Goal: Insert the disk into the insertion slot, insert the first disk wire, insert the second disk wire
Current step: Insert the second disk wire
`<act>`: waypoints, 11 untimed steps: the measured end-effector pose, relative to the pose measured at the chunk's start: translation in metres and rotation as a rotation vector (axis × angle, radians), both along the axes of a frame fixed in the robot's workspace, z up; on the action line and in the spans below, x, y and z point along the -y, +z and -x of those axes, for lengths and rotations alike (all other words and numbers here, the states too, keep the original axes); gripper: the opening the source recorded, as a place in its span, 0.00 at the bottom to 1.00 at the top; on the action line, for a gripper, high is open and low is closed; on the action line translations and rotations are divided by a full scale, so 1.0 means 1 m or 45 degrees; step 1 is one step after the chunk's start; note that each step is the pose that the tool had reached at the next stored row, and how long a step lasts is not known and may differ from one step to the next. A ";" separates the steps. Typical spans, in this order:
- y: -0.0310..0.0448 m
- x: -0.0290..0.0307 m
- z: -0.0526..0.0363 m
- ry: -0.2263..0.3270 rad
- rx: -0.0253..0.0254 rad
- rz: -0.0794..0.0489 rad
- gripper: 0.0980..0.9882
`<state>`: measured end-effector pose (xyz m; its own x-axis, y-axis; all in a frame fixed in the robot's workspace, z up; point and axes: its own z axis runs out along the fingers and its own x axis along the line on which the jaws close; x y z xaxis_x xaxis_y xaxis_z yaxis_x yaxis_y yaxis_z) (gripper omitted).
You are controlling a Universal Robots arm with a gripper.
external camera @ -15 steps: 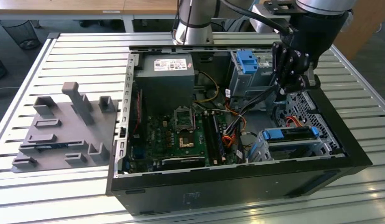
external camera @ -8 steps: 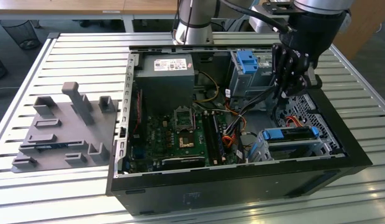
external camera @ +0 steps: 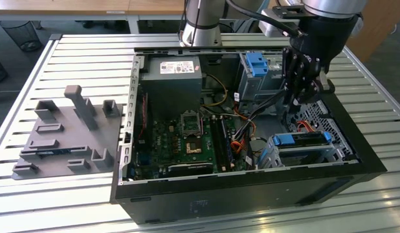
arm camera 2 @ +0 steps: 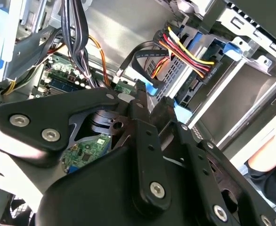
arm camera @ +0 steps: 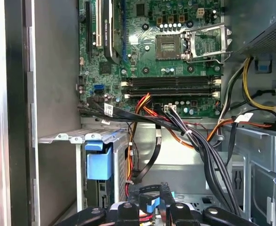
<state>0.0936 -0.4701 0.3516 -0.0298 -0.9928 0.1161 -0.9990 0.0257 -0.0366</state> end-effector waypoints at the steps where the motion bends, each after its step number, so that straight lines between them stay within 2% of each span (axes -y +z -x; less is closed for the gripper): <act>1: -0.0008 -0.0001 -0.0002 -0.001 0.0000 0.001 0.24; 5: -0.0042 -0.0002 -0.0008 -0.003 0.0000 0.008 0.24; 10: -0.0089 -0.0005 -0.0016 -0.006 0.0003 0.032 0.22; 11: -0.0095 -0.0007 -0.0019 -0.007 0.0003 0.037 0.15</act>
<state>0.0955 -0.4694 0.3421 -0.0352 -0.9889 0.1447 -0.9988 0.0300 -0.0376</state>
